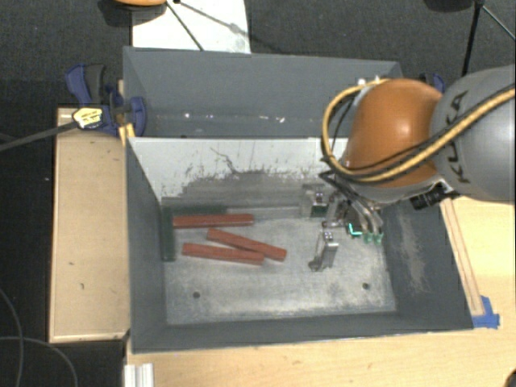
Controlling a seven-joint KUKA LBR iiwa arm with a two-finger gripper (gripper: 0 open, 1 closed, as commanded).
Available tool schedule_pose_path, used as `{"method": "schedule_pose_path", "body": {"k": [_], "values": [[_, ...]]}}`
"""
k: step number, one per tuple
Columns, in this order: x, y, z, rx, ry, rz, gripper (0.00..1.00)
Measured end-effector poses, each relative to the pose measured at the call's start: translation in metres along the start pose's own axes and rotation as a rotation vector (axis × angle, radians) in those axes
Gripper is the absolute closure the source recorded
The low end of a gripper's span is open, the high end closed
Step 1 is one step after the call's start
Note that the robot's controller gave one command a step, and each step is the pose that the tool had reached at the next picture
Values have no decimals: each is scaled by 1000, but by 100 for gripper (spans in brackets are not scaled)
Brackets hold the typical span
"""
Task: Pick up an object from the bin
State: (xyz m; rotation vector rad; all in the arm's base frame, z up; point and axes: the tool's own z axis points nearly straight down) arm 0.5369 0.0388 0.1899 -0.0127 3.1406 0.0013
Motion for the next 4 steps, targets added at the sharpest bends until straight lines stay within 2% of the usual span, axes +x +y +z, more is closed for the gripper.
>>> {"method": "schedule_pose_path", "body": {"k": [1,2,3,4], "values": [[0,0,0,0,-1,1,0],[-19,47,118,0,0,-215,100],[-19,47,119,0,1,-213,0],[-20,47,118,-1,-2,-210,100]]}}
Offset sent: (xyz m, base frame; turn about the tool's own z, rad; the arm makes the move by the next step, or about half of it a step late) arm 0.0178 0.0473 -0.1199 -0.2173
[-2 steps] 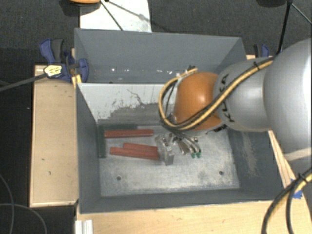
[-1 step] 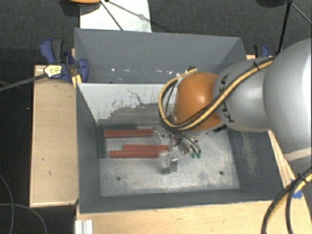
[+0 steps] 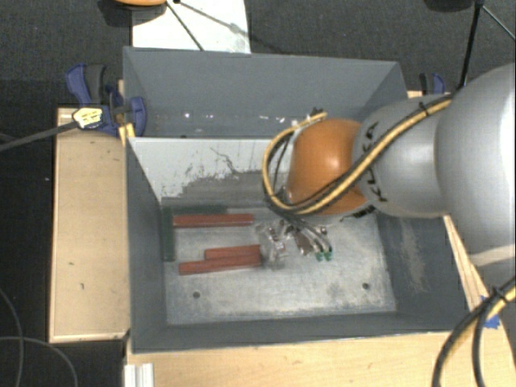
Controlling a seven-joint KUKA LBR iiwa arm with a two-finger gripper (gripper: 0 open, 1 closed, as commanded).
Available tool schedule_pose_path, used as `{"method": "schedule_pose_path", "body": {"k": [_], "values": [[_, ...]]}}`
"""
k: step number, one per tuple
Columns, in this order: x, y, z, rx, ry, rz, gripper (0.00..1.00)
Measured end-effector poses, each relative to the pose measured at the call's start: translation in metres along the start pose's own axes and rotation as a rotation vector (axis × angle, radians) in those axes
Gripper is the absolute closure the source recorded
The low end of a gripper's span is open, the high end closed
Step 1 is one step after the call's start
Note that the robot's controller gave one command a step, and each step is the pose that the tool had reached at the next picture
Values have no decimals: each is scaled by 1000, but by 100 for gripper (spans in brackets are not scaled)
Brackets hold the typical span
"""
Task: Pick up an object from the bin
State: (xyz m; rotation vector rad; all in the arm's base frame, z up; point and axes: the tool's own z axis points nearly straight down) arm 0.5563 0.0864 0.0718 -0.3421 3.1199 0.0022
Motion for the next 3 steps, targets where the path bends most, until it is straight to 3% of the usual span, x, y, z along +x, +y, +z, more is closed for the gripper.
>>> {"method": "schedule_pose_path", "body": {"k": [1,2,3], "values": [[1,0,1,0,3,2,0],[1,0,1,0,3,2,0],[-51,66,0,-1,2,-358,100]]}}
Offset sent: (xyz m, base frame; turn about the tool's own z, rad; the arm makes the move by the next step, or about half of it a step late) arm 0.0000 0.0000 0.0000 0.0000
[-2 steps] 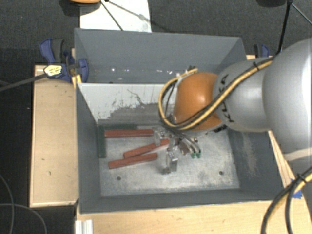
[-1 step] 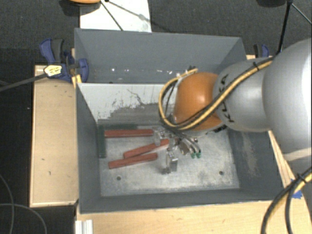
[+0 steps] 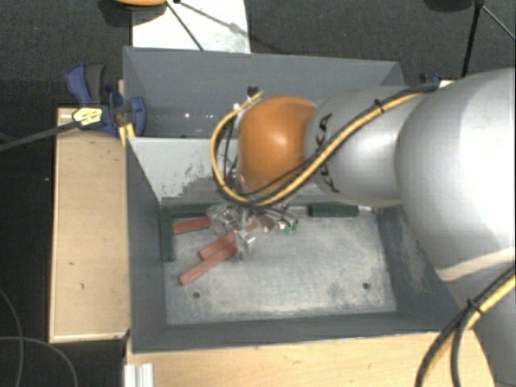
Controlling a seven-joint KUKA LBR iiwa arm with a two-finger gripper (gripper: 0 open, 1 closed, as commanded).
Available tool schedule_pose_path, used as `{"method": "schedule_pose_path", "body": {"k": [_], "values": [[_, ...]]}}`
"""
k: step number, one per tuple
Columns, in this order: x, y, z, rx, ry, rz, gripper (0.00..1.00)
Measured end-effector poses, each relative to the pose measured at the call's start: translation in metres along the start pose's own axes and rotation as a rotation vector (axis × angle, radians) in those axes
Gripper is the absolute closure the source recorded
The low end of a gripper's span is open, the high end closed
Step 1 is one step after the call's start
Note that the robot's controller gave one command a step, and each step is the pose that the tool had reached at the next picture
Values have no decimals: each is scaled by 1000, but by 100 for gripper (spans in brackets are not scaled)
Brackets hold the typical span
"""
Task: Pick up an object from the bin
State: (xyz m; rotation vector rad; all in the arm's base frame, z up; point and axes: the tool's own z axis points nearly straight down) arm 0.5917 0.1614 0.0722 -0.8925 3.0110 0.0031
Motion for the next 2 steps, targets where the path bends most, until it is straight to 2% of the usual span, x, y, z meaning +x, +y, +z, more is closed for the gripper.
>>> {"method": "schedule_pose_path", "body": {"k": [1,2], "values": [[0,0,0,0,0,1,100],[7,5,-134,2,-1,-53,100]]}}
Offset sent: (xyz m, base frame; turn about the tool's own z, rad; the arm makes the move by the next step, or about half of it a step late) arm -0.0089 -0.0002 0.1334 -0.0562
